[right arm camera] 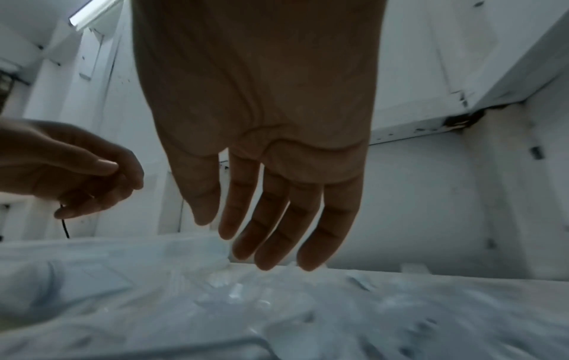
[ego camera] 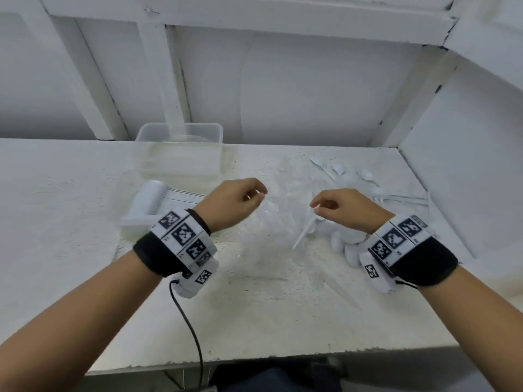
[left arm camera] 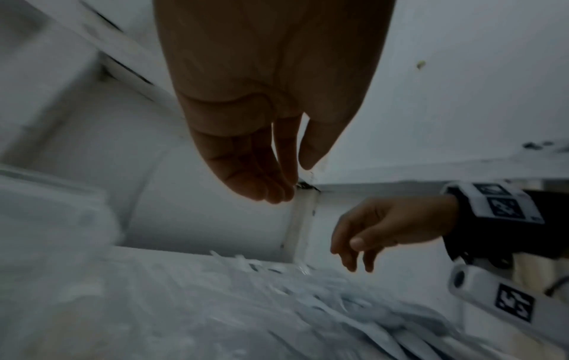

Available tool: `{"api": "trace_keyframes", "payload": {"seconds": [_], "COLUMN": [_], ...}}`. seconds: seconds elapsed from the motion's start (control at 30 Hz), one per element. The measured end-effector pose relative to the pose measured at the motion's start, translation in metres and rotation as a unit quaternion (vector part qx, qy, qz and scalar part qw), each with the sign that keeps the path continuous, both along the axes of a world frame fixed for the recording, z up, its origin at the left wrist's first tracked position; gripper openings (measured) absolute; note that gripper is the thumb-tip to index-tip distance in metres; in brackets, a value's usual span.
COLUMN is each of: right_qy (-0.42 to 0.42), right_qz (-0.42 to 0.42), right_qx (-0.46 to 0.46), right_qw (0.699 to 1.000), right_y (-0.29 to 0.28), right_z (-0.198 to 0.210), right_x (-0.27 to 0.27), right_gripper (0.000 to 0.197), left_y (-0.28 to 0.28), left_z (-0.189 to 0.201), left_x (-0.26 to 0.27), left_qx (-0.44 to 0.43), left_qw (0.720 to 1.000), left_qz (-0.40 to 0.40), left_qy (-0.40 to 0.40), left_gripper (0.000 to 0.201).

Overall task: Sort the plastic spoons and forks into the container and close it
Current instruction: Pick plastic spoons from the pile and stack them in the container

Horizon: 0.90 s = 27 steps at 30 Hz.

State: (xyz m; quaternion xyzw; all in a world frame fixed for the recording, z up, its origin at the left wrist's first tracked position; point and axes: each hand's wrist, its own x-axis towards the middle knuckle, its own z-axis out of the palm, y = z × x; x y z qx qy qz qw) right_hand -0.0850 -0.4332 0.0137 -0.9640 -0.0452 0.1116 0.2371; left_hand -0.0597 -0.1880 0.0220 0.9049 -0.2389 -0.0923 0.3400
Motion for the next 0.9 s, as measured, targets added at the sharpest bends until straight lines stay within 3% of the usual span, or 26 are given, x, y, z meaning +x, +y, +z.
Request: {"api": "trace_keyframes", "payload": {"seconds": [0.27, 0.4, 0.47, 0.57, 0.7, 0.83, 0.9], "right_qy": [0.027, 0.029, 0.028, 0.029, 0.016, -0.012, -0.003], "right_qz": [-0.018, -0.001, -0.006, -0.018, -0.059, -0.052, -0.008], "right_qx": [-0.077, -0.079, -0.063, -0.040, 0.012, -0.019, -0.054], "right_qw": [0.997, 0.996, 0.998, 0.999, 0.998, 0.998, 0.999], "right_y": [-0.050, -0.049, -0.045, -0.040, -0.030, -0.022, -0.018], "right_z": [-0.020, -0.027, -0.030, -0.031, -0.026, -0.015, -0.013], "right_x": [-0.028, -0.032, -0.032, -0.028, -0.020, 0.000, 0.014], "right_gripper": [0.023, 0.024, 0.024, 0.022, 0.016, 0.018, 0.021], "left_y": [-0.089, -0.106, -0.109, -0.109, -0.099, -0.072, -0.057], "left_z": [-0.028, -0.041, -0.041, -0.039, -0.033, -0.023, -0.017], "left_x": [-0.003, 0.001, 0.002, 0.005, 0.008, 0.006, 0.004], "left_qx": [0.161, 0.301, 0.337, 0.339, 0.285, 0.208, 0.198], "left_qw": [0.976, 0.945, 0.934, 0.932, 0.948, 0.960, 0.960], "left_qz": [-0.149, -0.128, -0.120, -0.114, -0.072, -0.026, -0.020], "left_qy": [0.002, -0.006, 0.007, 0.049, 0.118, 0.188, 0.195], "left_gripper": [0.029, 0.043, 0.039, 0.020, 0.021, 0.004, 0.019]}}
